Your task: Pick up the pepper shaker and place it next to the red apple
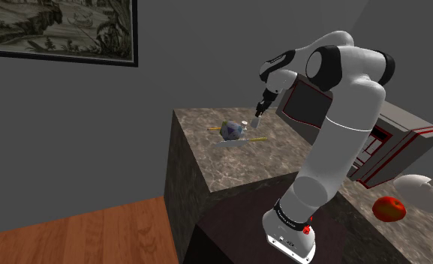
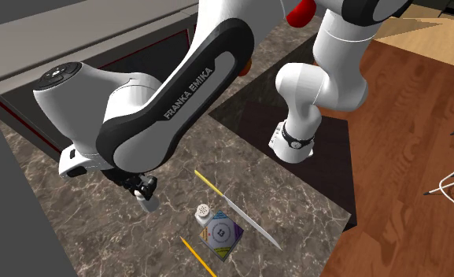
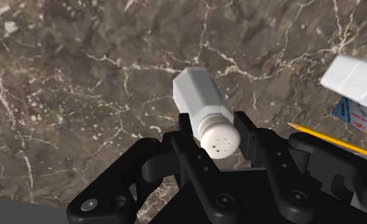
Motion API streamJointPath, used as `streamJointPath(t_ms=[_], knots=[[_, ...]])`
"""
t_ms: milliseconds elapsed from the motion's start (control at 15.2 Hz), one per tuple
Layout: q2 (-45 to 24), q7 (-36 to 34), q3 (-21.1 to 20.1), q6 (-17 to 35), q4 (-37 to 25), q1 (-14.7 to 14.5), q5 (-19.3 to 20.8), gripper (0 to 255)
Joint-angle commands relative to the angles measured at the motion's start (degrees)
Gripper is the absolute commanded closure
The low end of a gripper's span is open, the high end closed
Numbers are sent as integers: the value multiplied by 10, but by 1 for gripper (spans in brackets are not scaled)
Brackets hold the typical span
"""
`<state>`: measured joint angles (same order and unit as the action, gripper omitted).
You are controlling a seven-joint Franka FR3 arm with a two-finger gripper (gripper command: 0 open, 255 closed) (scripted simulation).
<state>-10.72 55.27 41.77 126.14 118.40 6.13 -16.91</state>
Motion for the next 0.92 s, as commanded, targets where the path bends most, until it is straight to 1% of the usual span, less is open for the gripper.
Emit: streamJointPath(t_ms=[0,396,858], knots=[[0,0,0,0,0,0,0,255],[0,0,0,0,0,0,0,255],[32,-26,8,-44,-24,-8,33,255]])
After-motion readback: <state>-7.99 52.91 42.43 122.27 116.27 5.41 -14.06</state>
